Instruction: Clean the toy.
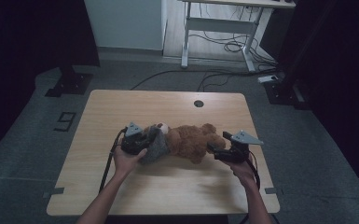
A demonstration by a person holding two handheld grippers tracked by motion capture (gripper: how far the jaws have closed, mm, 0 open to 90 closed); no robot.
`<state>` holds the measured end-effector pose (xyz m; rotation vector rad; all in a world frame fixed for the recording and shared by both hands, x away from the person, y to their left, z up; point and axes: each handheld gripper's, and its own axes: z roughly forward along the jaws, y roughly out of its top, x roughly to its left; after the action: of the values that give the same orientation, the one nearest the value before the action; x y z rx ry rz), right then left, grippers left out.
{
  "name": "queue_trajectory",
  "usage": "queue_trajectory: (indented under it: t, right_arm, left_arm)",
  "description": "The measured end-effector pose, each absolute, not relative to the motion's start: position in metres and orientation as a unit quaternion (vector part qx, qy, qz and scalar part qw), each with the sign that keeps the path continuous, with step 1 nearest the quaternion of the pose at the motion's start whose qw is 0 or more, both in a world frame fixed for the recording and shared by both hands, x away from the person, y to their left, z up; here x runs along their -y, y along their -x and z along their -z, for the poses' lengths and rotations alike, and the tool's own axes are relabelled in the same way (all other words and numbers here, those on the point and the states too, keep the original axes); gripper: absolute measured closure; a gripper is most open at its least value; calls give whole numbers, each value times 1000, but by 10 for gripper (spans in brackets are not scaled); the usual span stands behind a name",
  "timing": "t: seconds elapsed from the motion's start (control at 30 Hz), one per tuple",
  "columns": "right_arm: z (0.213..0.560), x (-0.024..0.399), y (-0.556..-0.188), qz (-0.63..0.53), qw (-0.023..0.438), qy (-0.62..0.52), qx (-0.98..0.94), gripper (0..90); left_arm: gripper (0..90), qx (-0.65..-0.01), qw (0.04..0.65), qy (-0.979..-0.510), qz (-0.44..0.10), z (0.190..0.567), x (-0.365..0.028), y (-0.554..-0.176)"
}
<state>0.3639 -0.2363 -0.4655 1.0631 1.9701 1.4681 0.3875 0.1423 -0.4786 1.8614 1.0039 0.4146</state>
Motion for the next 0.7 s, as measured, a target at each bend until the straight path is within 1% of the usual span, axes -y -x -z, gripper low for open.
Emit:
queue_trajectory:
  t: [0.1,0.2,0.3,0.4,0.53,0.7]
  right_arm:
    - [464,226,-369,-527,213,-375,-733,145]
    - [476,213,-373,-514,182,-367,-753,158]
    - [493,203,-371,-501,151,-363,-771,224]
    - [509,198,-367,-495,132,-363,-778,287]
    - [522,196,-361,-479,124,-367,-788,381]
    - [532,194,-362,-463,131,-371,-794,434]
  left_arm:
    - [813,-406,475,-763,-167,481,-144,-379]
    - [811,-402,477,-765,-161,483,-148,-371]
    - [810,-400,479,-766,-158,486,-150,-363]
    - [809,-399,482,-766,-151,488,-152,-359]
    - [809,-397,476,-771,-149,488,-150,-357]
    - [808,-399,472,-772,-146,490,-149,-355]
